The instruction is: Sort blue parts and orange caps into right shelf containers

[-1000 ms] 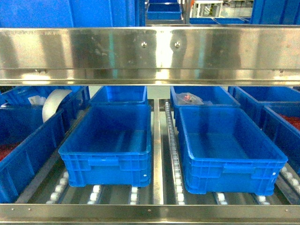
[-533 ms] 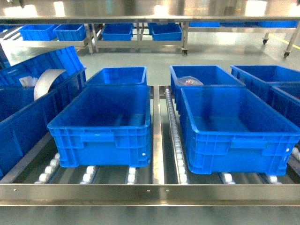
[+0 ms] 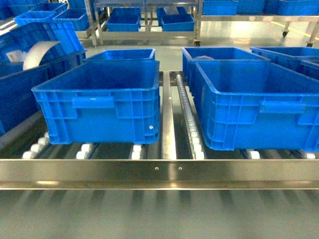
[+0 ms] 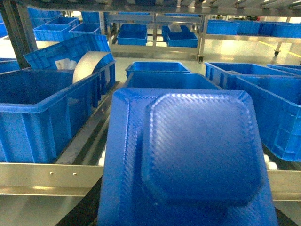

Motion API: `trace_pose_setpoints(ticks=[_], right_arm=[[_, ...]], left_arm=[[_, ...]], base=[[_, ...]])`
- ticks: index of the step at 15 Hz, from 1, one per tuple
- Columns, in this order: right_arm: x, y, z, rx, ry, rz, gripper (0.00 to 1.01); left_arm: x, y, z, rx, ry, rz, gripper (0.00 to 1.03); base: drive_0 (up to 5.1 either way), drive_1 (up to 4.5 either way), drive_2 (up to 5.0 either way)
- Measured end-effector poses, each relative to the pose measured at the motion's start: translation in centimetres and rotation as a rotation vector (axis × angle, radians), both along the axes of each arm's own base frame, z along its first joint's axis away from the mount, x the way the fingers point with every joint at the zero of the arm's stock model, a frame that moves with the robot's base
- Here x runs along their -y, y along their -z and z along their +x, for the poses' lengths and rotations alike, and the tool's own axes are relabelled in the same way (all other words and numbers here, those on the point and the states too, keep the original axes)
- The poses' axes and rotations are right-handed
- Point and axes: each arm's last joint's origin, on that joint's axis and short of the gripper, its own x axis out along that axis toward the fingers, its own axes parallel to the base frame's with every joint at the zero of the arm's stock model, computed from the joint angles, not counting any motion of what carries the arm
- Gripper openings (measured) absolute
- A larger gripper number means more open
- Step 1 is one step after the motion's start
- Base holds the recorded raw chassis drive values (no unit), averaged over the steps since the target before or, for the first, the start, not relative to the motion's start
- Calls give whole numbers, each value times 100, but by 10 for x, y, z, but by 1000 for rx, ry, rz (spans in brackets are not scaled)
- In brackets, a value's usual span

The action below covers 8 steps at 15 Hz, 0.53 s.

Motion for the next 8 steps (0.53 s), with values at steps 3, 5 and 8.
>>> trace_pose_setpoints(ticks=[3, 5, 8], right_arm=[[0, 0, 0, -2, 1, 0, 41], [0, 0, 0, -3, 1, 0, 41], [0, 0, 0, 0, 1, 0, 41]], left_arm=[[0, 0, 0, -1, 0, 0, 43], [0, 0, 0, -2, 1, 0, 43], [0, 0, 0, -1, 0, 0, 43]], base=[[0, 0, 0], [0, 0, 0], [0, 0, 0]])
